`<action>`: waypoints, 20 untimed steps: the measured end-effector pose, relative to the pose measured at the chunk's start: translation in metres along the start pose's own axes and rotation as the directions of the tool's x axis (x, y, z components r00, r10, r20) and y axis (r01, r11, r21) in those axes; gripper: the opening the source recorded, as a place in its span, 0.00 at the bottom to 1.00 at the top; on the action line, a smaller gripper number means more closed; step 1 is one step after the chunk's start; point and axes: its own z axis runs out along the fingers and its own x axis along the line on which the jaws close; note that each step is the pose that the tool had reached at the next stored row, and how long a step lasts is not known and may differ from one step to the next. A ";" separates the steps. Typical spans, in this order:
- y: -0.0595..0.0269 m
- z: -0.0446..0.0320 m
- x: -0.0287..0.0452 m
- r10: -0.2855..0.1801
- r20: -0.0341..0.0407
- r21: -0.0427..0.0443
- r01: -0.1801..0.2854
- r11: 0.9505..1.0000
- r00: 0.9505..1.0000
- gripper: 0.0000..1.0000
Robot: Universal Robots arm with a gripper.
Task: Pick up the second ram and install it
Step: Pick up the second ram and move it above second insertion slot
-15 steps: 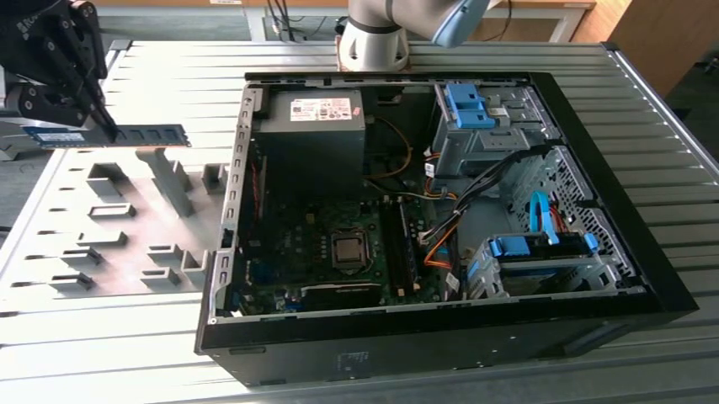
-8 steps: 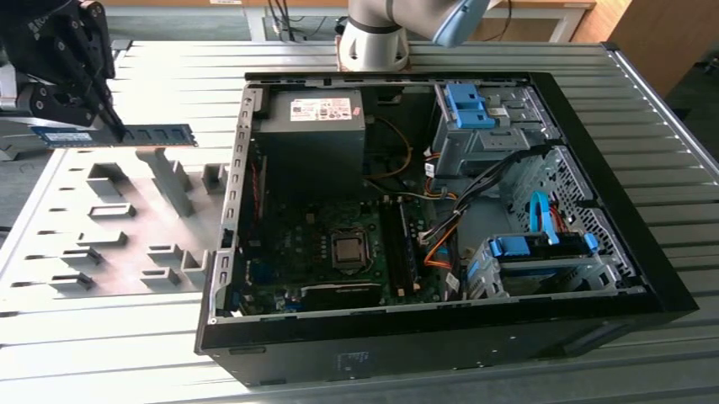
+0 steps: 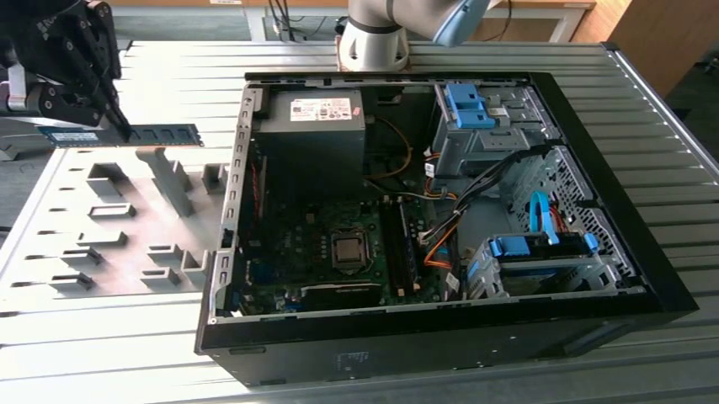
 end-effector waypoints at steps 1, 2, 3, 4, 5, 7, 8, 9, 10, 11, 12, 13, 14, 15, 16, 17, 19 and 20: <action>-0.0001 0.0000 0.0000 0.000 0.000 0.000 0.000 1.000 1.000 0.14; -0.0004 -0.0001 0.0000 0.000 0.000 0.000 0.000 1.000 1.000 0.14; -0.0005 -0.0001 0.0000 0.000 0.000 0.000 0.000 1.000 1.000 0.14; -0.0006 0.0000 0.0000 0.000 0.000 0.000 0.000 1.000 1.000 0.14; -0.0007 -0.0001 0.0000 0.000 0.000 0.000 0.000 1.000 1.000 0.14; -0.0011 -0.0001 -0.0001 0.000 0.000 0.000 0.000 1.000 1.000 0.14; -0.0013 -0.0001 -0.0001 0.000 0.000 0.000 0.000 1.000 1.000 0.14; -0.0015 -0.0001 -0.0001 0.000 0.000 0.000 0.000 1.000 1.000 0.14; -0.0017 -0.0001 -0.0001 0.000 0.000 0.000 0.000 1.000 1.000 0.14; -0.0020 -0.0001 -0.0001 0.000 0.000 0.000 0.000 1.000 1.000 0.14; -0.0023 -0.0001 -0.0001 0.000 0.000 0.000 0.000 1.000 1.000 0.14; -0.0027 -0.0001 -0.0001 0.000 0.000 0.000 0.000 1.000 1.000 0.14; -0.0032 -0.0002 -0.0001 0.000 0.000 0.000 0.000 1.000 1.000 0.14; -0.0038 -0.0002 -0.0001 0.000 0.000 0.000 0.000 1.000 1.000 0.14; -0.0046 -0.0002 -0.0002 0.000 0.000 0.000 0.000 1.000 1.000 0.14; -0.0055 -0.0002 -0.0002 0.000 0.000 0.000 0.000 1.000 1.000 0.14; -0.0076 -0.0002 -0.0003 0.000 0.000 0.000 0.000 1.000 1.000 0.14; -0.0086 -0.0002 -0.0003 0.000 0.000 0.000 0.000 1.000 1.000 0.14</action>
